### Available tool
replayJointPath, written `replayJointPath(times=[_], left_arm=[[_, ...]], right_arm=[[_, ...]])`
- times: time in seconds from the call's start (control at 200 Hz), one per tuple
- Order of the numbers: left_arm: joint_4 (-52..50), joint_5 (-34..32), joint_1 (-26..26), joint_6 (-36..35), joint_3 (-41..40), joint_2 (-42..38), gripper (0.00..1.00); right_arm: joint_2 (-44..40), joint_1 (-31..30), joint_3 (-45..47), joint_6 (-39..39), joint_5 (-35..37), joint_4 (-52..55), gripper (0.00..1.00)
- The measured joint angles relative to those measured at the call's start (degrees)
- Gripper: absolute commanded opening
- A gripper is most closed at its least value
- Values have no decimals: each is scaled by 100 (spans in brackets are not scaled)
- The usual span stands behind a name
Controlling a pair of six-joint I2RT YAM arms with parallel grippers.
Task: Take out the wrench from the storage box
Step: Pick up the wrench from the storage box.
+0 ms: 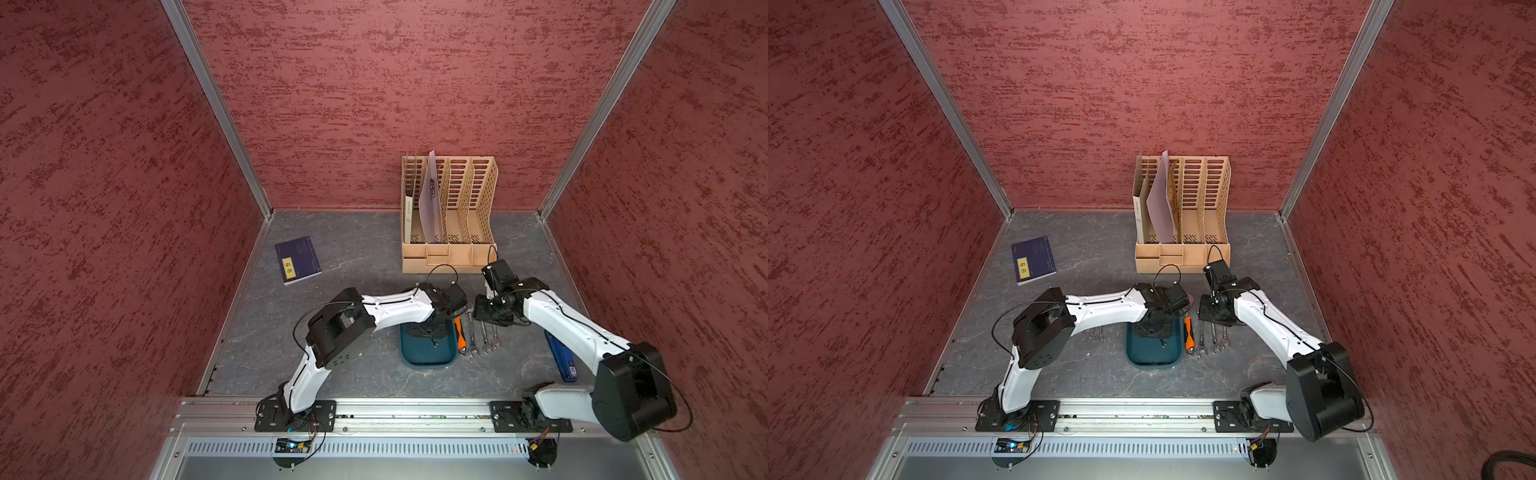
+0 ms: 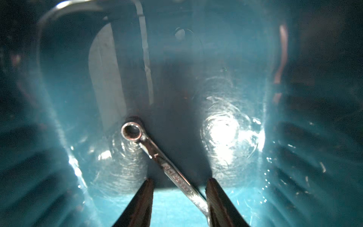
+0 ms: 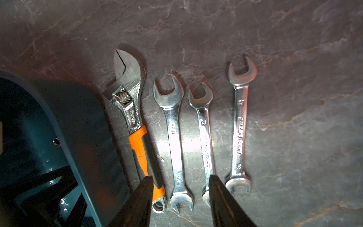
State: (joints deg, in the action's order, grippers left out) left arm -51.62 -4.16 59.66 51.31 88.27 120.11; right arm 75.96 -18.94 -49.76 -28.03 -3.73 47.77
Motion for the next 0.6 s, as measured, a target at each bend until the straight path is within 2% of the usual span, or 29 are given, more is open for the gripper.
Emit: replayJointPath(times=[0.095, 0.18, 0.451, 0.601], left_arm=[[-87, 11, -26, 22, 83, 66, 21], [-118, 11, -35, -4, 120, 76, 15], [-337, -63, -33, -177, 334, 203, 15], [-400, -129, -24, -337, 433, 260, 21]], right_arm=[[0, 0, 0, 0, 0, -2, 51], [0, 0, 0, 0, 0, 0, 51], [0, 0, 0, 2, -13, -2, 51], [0, 0, 0, 4, -13, 0, 51]])
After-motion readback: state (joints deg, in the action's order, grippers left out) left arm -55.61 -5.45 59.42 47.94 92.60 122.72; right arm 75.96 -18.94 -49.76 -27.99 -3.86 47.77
